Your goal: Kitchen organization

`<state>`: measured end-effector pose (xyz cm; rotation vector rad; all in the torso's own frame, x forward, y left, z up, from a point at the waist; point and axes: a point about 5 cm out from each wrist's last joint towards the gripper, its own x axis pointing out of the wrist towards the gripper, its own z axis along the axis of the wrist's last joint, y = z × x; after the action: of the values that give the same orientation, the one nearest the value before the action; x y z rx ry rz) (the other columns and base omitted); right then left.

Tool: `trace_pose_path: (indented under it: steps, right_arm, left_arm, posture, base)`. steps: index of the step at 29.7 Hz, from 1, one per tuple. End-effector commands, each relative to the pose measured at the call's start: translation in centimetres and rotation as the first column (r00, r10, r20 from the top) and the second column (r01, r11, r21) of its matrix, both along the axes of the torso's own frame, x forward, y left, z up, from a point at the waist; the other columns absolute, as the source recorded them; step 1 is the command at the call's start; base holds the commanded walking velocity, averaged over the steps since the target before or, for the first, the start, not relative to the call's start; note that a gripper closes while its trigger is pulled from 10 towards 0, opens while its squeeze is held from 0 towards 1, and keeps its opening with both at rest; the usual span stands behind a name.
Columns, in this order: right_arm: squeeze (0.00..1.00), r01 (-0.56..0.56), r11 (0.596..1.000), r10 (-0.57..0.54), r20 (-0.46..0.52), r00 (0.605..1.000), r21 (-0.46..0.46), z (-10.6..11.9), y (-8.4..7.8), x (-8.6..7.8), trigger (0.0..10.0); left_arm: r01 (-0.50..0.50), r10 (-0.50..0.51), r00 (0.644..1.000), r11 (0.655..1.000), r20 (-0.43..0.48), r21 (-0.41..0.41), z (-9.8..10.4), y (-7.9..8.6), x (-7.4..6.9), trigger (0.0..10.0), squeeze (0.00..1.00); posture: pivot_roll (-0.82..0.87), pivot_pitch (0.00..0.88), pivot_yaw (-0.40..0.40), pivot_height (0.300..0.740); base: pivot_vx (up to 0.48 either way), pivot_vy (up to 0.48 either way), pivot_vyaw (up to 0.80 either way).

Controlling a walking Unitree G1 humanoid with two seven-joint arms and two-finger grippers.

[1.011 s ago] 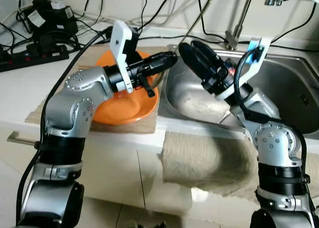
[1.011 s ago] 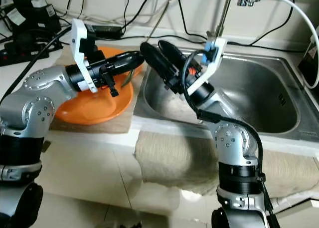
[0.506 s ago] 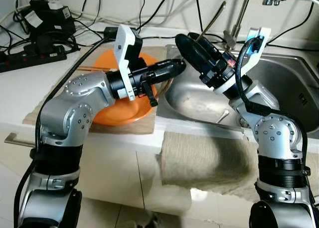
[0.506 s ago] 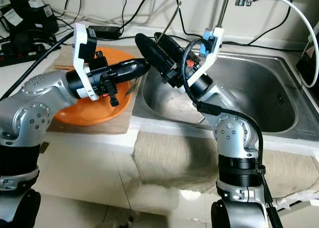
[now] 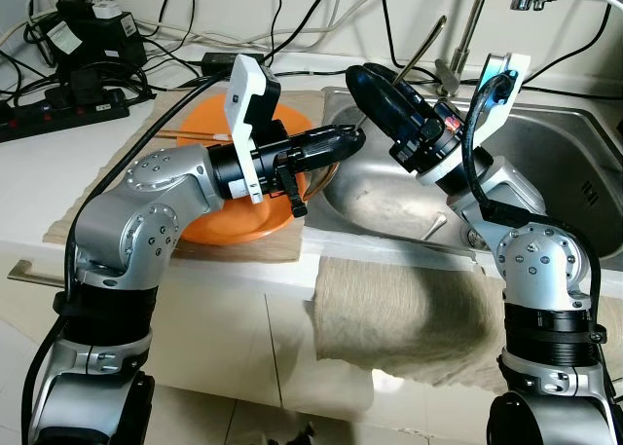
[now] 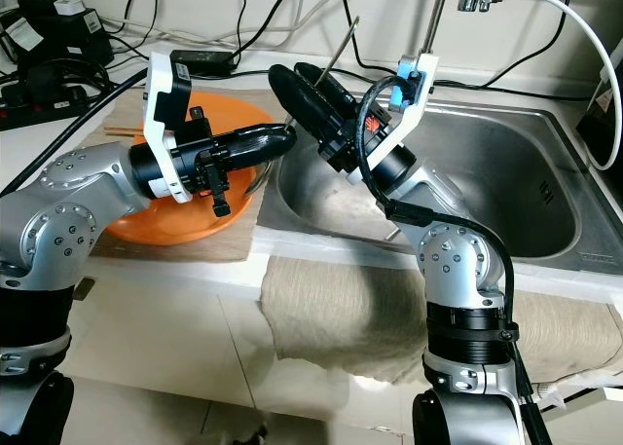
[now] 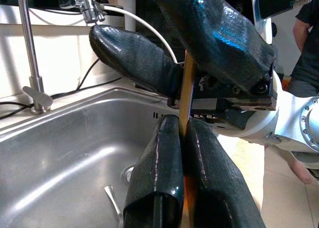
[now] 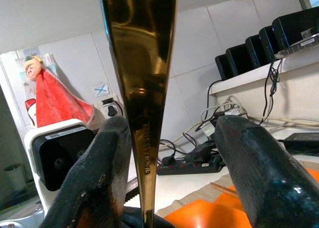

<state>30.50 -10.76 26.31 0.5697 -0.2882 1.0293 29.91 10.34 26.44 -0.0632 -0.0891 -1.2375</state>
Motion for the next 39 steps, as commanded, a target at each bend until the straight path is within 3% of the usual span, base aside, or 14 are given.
trace_pose_path:
  steps: [1, 39]
  right_arm:
    - [0.00, -0.025, 1.000, 0.024, 0.033, 0.999, 0.007, 0.79, 0.02, -0.21, 0.0]
    - [0.00, 0.000, 1.000, 0.000, 0.028, 1.000, 0.010, 0.86, -0.17, 0.04, 0.0]
  left_arm:
    - [0.020, -0.020, 1.000, 1.000, 0.018, 0.001, 0.43, -0.15, -0.47, 0.0, 0.00]
    - [-0.056, 0.055, 0.998, 0.998, 0.029, 0.012, 0.42, 0.38, -0.06, 0.0, 0.00]
  posture:
    - [-0.03, 0.000, -0.012, 0.740]
    - [-0.02, 0.000, -0.020, 0.740]
  base:
    - [0.000, 0.000, 0.00]
    - [0.000, 0.000, 0.00]
